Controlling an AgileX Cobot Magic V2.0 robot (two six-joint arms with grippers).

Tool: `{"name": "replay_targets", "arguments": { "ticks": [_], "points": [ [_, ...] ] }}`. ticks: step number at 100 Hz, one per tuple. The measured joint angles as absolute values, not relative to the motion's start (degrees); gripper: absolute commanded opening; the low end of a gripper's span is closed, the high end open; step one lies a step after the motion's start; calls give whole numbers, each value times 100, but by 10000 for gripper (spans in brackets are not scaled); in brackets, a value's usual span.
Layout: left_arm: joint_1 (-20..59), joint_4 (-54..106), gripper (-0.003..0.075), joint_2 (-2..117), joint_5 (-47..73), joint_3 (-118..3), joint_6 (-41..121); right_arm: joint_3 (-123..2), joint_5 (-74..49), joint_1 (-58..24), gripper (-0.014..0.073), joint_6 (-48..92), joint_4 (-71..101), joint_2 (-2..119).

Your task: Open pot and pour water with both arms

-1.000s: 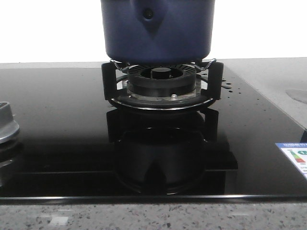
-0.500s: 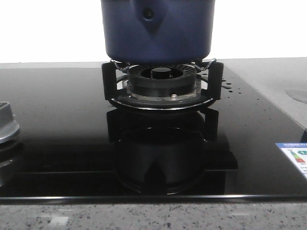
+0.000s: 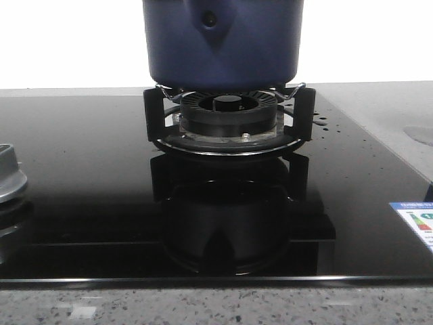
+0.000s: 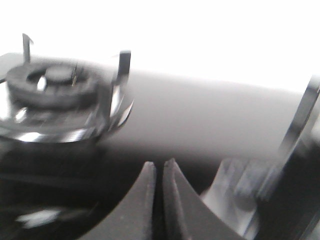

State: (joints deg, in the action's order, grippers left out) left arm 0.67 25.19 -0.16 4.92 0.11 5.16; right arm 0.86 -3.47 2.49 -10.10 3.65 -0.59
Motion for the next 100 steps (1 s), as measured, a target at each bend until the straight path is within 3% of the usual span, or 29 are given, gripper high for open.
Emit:
{"name": "replay_targets", "arguments": {
  "ticks": [25,45,60,81,100],
  "points": [
    [67,4901,-20,-16,-500,11,512,86,158,249,-71,-1032,1837,-59],
    [67,4589,-20,-16,246,-132,503,5,62,249,-71,-1054,2047,-59],
    [67,3614,-20,267,1281,-905,503,-773,-935,249,-71,-1054,2015,7],
    [67,3124,-20,1697,2266,-1970,1047,-1996,-2916,249,-71,-986,1781,812],
    [751,3216,-8,2772,2795,-2731,1518,-2995,-4573,249,-71,-927,1757,1644]
  ]
}}
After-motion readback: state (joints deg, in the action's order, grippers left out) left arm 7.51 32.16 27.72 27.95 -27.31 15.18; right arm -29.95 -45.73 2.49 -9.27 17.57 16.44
